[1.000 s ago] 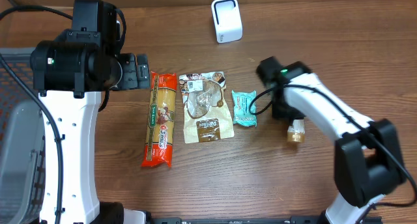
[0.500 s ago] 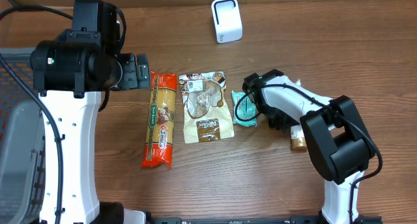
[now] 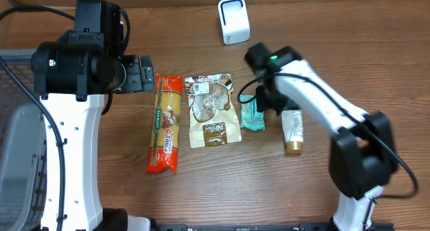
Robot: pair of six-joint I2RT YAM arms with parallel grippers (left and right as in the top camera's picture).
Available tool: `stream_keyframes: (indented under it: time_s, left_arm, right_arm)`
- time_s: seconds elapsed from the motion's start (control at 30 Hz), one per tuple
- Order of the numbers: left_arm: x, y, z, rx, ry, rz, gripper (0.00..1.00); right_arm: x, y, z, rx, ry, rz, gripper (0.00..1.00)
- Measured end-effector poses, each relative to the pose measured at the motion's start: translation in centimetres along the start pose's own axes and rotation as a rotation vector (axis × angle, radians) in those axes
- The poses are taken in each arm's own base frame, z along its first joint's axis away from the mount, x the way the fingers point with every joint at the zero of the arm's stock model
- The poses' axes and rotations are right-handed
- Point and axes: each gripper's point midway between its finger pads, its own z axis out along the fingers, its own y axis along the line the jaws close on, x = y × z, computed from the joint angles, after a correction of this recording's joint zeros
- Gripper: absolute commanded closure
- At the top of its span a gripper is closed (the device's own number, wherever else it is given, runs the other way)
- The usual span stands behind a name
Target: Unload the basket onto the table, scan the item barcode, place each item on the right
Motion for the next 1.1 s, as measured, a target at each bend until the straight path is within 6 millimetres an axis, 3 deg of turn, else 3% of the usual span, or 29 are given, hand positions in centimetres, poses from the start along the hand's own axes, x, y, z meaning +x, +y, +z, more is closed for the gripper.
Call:
stream_keyframes:
  time_s: [0.13, 0.23, 0.37, 0.67, 0.9, 1.1]
  left_arm:
    - [0.0, 0.0, 0.0, 0.0, 0.0, 0.0, 0.0]
    - [0.0, 0.0, 0.0, 0.0, 0.0, 0.0, 0.0]
    - [0.0, 0.0, 0.0, 0.0, 0.001, 0.0, 0.0]
    - [0.0, 0.0, 0.0, 0.0, 0.001, 0.0, 0.0]
    - [0.0, 0.0, 0.0, 0.0, 0.001, 0.0, 0.0]
    - [0.0, 0.0, 0.0, 0.0, 0.001, 0.0, 0.0]
  right_arm:
    - [-0.5, -2.8, -3.2, -0.066, -0.035, 0.035, 0.37]
    - [-0.9, -3.6, -3.7, -0.122, -0.04, 0.013, 0.4]
    - [-0.3, -2.6, -1.4, -0.198, -0.008, -0.026, 0.28]
    - [1.5, -1.7, 3.8, -0.204, 0.013, -0.073, 0.19]
    - [1.8, -1.5, 5.4, -0.062, -0.066, -0.107, 0.2]
    - [1.8, -1.4, 5.2, 0.067, -0.137, -0.112, 0.23]
